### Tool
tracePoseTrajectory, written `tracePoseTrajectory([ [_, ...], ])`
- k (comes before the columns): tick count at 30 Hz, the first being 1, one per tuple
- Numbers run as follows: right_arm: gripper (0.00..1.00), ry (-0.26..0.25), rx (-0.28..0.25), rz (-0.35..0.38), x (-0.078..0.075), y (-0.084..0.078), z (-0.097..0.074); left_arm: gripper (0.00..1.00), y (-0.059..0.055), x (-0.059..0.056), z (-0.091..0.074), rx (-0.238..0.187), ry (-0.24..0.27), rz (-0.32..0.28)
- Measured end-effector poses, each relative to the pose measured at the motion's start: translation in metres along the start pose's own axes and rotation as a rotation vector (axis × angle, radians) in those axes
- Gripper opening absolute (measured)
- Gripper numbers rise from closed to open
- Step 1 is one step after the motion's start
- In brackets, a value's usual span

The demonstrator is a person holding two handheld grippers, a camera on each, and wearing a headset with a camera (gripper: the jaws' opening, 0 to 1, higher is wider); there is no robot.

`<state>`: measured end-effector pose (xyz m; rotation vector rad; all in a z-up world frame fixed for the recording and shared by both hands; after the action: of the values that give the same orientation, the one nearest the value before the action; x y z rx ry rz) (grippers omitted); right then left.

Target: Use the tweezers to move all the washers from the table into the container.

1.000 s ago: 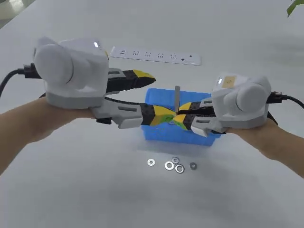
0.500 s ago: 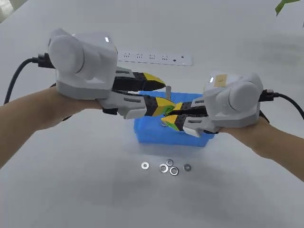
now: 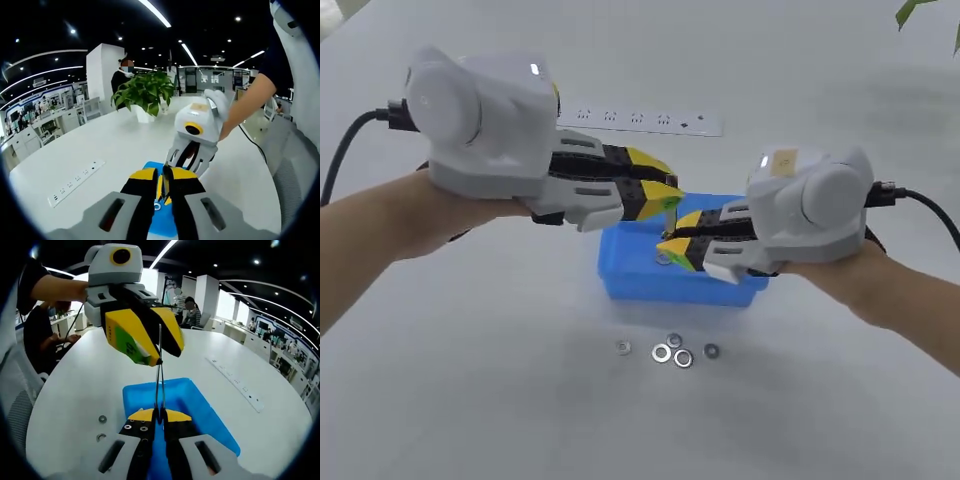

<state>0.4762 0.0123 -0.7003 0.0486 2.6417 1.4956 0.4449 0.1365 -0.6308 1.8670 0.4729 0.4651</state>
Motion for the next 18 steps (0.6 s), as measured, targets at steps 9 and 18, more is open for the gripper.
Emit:
tracePoseTrajectory([
  [9,0.07,0.018,0.013,-0.016,0.002,-0.0003,0.0008,0.06,0.0012,-0.0056,0.0002,0.044,-0.051,0.094],
  [18,0.08,0.003,0.006,-0.028,-0.0003,0.0022,-0.0035,0.04,0.0057,-0.0018,-0.0017,0.04,-0.049,0.087],
])
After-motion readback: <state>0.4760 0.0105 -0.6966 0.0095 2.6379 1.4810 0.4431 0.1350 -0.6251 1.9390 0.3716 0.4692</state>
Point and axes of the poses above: the centre of the closed fingertips' face, and the gripper's own axes: z roughly forward along the fingers, x roughly to its left, y roughly out of its top, the point moved 9 cm from there along -z, roughly backward along the fingers, and after that the axes turned 3 degrees about y, right-handed, at the moved point
